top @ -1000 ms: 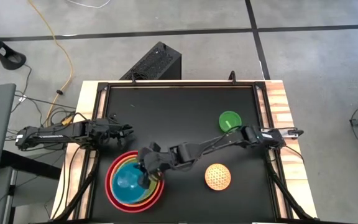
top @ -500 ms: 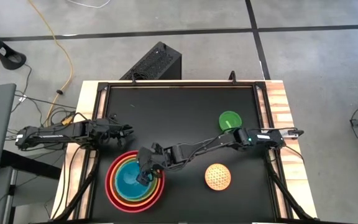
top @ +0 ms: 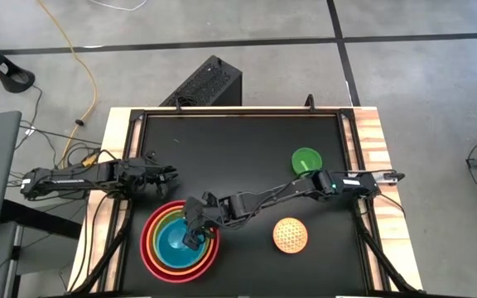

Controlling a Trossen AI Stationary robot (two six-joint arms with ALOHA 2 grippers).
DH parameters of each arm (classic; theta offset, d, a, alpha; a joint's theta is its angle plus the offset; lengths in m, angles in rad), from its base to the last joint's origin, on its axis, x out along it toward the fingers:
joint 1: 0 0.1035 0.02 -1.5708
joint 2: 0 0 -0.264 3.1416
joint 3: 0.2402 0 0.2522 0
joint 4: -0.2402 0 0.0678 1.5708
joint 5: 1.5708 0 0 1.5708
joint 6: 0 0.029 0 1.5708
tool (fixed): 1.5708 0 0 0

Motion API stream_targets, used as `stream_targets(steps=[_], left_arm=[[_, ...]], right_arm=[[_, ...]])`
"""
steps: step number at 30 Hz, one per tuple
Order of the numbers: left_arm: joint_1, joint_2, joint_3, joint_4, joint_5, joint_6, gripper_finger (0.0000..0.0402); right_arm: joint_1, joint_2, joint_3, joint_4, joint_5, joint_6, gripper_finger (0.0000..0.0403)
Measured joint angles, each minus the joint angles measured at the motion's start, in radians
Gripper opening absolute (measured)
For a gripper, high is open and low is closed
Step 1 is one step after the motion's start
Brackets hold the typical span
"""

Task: Nest bowls inside each other
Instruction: Stack the blue bowl on top of the green bowl, then stack the orange patterned bowl on top of the blue bowl

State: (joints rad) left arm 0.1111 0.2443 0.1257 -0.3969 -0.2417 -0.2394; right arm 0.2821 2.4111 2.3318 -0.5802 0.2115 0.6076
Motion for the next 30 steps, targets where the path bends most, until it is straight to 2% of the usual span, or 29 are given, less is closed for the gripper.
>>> stream_targets(steps=[9, 17, 23, 30], left_arm=[[0.0, 0.0, 0.0, 0.0, 0.0, 0.0, 0.0087], [0.0, 0.0, 0.0, 0.0, 0.0, 0.0, 0.0087], [0.0, 0.0, 0.0, 0.0, 0.0, 0.0, 0.0087], [0.0, 0.0, 0.0, 0.0, 0.0, 0.0, 0.0087]], right_arm=[[-0.002, 0.0, 0.0, -0.014, 0.002, 0.022, 0.0097], [-0.002, 0.0, 0.0, -0.013, 0.024, 0.013, 0.016], [-0.015, 0.0, 0.0, 0.001, 0.023, -0.052, 0.0205], [-0.044, -0.021, 0.021, -0.018, 0.015, -0.112, 0.0223]])
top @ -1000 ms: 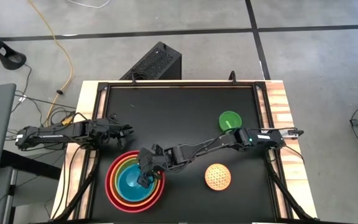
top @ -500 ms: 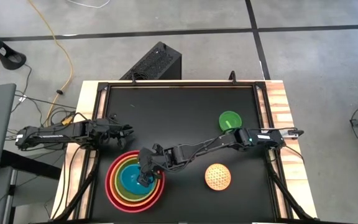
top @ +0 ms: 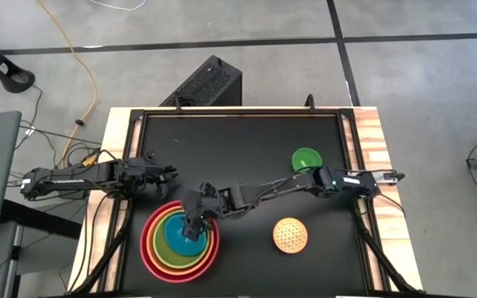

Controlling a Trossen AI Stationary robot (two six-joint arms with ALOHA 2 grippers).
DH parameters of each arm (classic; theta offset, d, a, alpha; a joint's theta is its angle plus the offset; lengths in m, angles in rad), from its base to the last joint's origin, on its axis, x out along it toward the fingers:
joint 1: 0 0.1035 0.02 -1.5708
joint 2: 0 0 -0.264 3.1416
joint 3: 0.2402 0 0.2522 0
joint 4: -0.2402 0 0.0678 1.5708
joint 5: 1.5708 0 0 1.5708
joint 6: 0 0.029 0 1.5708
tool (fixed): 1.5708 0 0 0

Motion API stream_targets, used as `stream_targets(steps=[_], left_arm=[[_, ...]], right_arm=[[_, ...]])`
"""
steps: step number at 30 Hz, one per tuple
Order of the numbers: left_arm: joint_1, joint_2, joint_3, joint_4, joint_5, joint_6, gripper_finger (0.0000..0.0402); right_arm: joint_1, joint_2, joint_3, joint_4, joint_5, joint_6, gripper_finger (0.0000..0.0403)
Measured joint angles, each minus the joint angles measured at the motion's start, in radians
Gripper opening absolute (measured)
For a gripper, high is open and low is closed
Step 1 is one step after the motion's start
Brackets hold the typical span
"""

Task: Nest bowls inside each other
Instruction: Stack the orange patterned bowl on top of the blue bowl

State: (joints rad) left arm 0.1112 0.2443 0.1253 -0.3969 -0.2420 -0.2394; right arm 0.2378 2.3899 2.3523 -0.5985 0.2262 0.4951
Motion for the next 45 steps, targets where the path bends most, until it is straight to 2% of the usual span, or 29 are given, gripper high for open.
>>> stream_targets(steps=[5, 8, 10, 14, 15, 24, 28, 33, 36, 40, 42, 44, 45], left_arm=[[0.0, 0.0, 0.0, -0.001, 0.0, 0.0, 0.0087], [0.0, 0.0, 0.0, 0.0, 0.0, 0.0, 0.0087], [0.0, 0.0, 0.0, 0.001, 0.0, 0.0, 0.0087], [0.0, 0.0, 0.0, 0.0, 0.0, 0.0, 0.0087], [0.0, 0.0, 0.0, -0.001, 0.0, 0.0, 0.0087], [0.0, 0.0, 0.0, 0.0, 0.0, 0.0, 0.0087], [0.0, 0.0, 0.0, 0.0, 0.0, 0.0, 0.0087], [0.0, 0.0, 0.0, -0.001, 0.0, 0.0, 0.0087], [0.0, 0.0, 0.0, 0.0, 0.0, 0.0, 0.0087], [0.0, 0.0, 0.0, 0.0, 0.0, 0.0, 0.0087], [0.0, 0.0, 0.0, 0.0, 0.0, 0.0, 0.0087], [0.0, 0.0, 0.0, 0.0, 0.0, 0.0, 0.0087], [0.0, 0.0, 0.0, 0.0, 0.0, 0.0, 0.0087]], right_arm=[[-0.013, -0.046, 0.0, -0.054, -0.016, -0.002, 0.0215], [-0.006, -0.051, 0.001, -0.058, -0.066, -0.002, 0.0187], [0.003, -0.048, 0.0, -0.07, -0.097, -0.004, 0.0149], [0.012, -0.01, -0.003, -0.091, -0.098, -0.001, 0.0034], [0.014, -0.002, -0.004, -0.096, -0.09, -0.001, 0.0018], [0.001, 0.011, -0.002, -0.087, -0.085, 0.013, 0.0004], [0.004, -0.03, -0.002, -0.17, -0.058, -0.008, 0.0006], [0.014, -0.153, 0.002, -0.376, 0.1, -0.015, 0.0007], [0.002, -0.189, 0.0, -0.503, 0.148, -0.014, 0.0007], [-0.028, -0.225, -0.001, -0.781, 0.284, 0.028, 0.0007], [-0.052, -0.232, 0.0, -0.955, 0.37, 0.122, 0.0007], [-0.087, -0.243, -0.04, -0.97, 0.412, 0.171, 0.0006], [-0.107, -0.275, -0.093, -0.927, 0.381, 0.144, 0.0005]])
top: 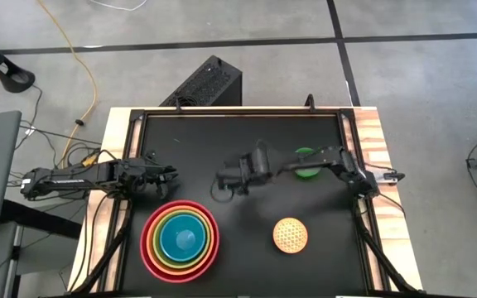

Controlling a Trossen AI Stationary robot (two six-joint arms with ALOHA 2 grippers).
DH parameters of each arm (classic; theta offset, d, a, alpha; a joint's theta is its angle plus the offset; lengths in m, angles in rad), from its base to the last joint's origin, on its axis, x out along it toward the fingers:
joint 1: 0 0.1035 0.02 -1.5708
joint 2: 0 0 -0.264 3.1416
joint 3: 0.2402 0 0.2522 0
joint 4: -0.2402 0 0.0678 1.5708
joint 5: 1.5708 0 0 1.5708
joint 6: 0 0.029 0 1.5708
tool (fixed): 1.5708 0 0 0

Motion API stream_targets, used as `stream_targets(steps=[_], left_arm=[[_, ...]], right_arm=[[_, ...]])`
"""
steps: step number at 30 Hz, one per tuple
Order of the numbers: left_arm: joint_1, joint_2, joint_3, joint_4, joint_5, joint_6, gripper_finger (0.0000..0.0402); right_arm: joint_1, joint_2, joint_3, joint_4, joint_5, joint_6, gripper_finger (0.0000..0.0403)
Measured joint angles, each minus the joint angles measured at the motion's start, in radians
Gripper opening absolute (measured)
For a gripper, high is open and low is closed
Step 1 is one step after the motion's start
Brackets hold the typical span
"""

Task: Nest bowls inside each other
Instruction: Stack the orange patterned bowl on top of the blue bowl

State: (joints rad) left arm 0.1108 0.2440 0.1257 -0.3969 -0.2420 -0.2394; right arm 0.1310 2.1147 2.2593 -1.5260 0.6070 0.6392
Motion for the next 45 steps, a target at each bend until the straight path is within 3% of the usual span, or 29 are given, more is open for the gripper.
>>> stream_targets(steps=[3, 7, 10, 14, 18, 23, 31, 38, 45], left_arm=[[0.0, 0.0, 0.0, 0.001, 0.0, 0.0, 0.0087], [0.0, 0.003, 0.0, 0.002, 0.0, 0.0, 0.0087], [0.0, 0.005, 0.0, 0.002, -0.001, 0.0, 0.0087], [0.0, 0.006, 0.0, 0.0, 0.0, 0.0, 0.0087], [0.0, 0.006, 0.0, 0.0, 0.0, 0.0, 0.0087], [0.0, 0.006, 0.0, 0.0, 0.0, 0.0, 0.0087], [0.0, 0.006, 0.0, 0.0, 0.0, 0.0, 0.0087], [0.0, 0.006, 0.0, 0.0, 0.0, 0.0, 0.0087], [0.0, 0.006, 0.0, 0.0, 0.0, 0.0, 0.0087]], right_arm=[[-0.06, -0.094, -0.164, 0.085, -0.086, -0.027, 0.0003], [-0.142, -0.253, -0.462, 0.156, -0.156, 0.062, 0.0003], [-0.182, -0.378, -0.693, 0.315, -0.257, 0.132, 0.0003], [-0.153, -0.55, -0.935, 0.505, -0.434, 0.257, 0.0011], [-0.036, -0.656, -1.084, 0.6, -0.475, 0.416, 0.0032], [0.154, -0.712, -1.137, 0.574, -0.475, 0.639, 0.007], [0.373, -0.622, -1.136, 0.557, -0.434, 0.863, 0.017], [0.425, -0.506, -1.136, 0.535, -0.462, 0.89, 0.0243], [0.425, -0.434, -1.136, 0.541, -0.527, 0.853, 0.0254]])
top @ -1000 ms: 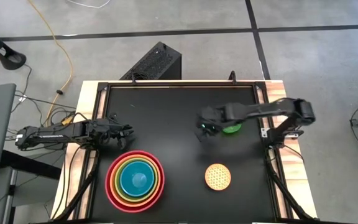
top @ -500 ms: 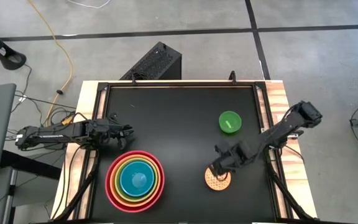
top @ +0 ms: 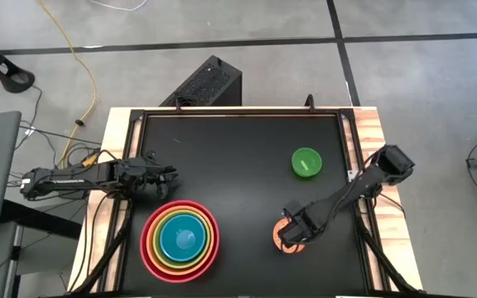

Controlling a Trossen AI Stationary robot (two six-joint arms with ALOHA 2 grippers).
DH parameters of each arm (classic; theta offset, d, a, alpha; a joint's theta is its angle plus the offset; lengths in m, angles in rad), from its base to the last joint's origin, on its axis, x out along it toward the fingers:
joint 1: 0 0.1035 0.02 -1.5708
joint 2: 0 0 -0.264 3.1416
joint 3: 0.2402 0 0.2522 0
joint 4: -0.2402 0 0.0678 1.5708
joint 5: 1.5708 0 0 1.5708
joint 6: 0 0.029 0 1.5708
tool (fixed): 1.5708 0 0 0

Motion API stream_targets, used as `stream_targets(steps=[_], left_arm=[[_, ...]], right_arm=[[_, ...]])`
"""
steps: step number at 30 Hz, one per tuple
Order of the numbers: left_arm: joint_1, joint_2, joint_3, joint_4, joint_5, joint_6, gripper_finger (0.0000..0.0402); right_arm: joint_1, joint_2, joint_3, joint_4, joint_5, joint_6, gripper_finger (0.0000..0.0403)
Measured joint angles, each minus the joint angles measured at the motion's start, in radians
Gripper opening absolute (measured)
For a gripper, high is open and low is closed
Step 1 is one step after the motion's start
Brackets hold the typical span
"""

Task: Nest bowls inside each other
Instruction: Stack the orange patterned bowl on top of the blue bowl

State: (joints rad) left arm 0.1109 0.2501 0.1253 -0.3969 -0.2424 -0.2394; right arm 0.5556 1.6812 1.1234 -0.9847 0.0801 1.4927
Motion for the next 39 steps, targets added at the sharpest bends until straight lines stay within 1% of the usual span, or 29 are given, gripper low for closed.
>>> stream_targets(steps=[3, 6, 9, 12, 13, 14, 19, 21, 23, 25, 28, 31, 33, 36, 39], left_arm=[[0.0, 0.0, 0.0, 0.0, 0.0, 0.0, 0.0087], [0.0, 0.0, 0.0, 0.0, 0.0, 0.0, 0.0087], [0.0, 0.0, 0.0, 0.0, 0.0, 0.0, 0.0087], [0.0, 0.0, 0.0, 0.0, 0.0, 0.0, 0.0087], [0.0, 0.0, 0.0, 0.0, 0.0, 0.0, 0.0087], [0.0, 0.0, 0.0, 0.0, 0.0, 0.0, 0.0087], [0.0, 0.0, 0.0, 0.0, 0.0, 0.0, 0.0087], [0.0, 0.0, 0.0, 0.0, 0.0, 0.0, 0.0087], [0.0, 0.0, 0.0, 0.0, 0.0, 0.0, 0.0087], [0.0, 0.0, 0.0, 0.0, 0.0, 0.0, 0.0087], [0.0, 0.0, 0.0, 0.0, 0.0, 0.0, 0.0087], [0.0, 0.0, 0.0, 0.0, 0.0, 0.0, 0.0087], [0.0, 0.0, 0.0, 0.0, 0.0, 0.0, 0.0087], [0.0, 0.0, 0.0, 0.0, 0.0, 0.0, 0.0087], [0.0, 0.0, 0.0, 0.0, 0.0, 0.0, 0.0087]], right_arm=[[-0.001, 0.009, 0.0, 0.006, -0.005, -0.022, 0.0241], [-0.001, 0.007, 0.001, 0.01, -0.003, -0.035, 0.0203], [-0.002, 0.006, 0.001, -0.002, -0.003, -0.055, 0.0134], [-0.004, 0.006, 0.001, -0.026, 0.0, -0.083, 0.0048], [-0.008, 0.004, 0.003, -0.035, 0.001, -0.084, 0.0027], [-0.01, -0.001, 0.004, -0.037, 0.001, -0.084, 0.0018], [-0.035, -0.059, 0.001, -0.051, 0.003, -0.089, 0.0015], [-0.048, -0.105, 0.012, -0.065, 0.036, -0.088, 0.0007], [-0.063, -0.153, 0.038, -0.062, 0.109, -0.087, 0.0005], [-0.084, -0.185, 0.073, -0.013, 0.181, -0.094, 0.0005], [-0.121, -0.195, 0.127, 0.109, 0.259, -0.211, 0.0003], [-0.168, -0.148, 0.208, 0.31, 0.268, -0.389, 0.0002], [-0.198, -0.093, 0.276, 0.406, 0.263, -0.515, 0.0002], [-0.237, 0.021, 0.415, 0.482, 0.208, -0.669, 0.0001], [-0.267, 0.149, 0.578, 0.482, 0.138, -0.785, 0.0001]])
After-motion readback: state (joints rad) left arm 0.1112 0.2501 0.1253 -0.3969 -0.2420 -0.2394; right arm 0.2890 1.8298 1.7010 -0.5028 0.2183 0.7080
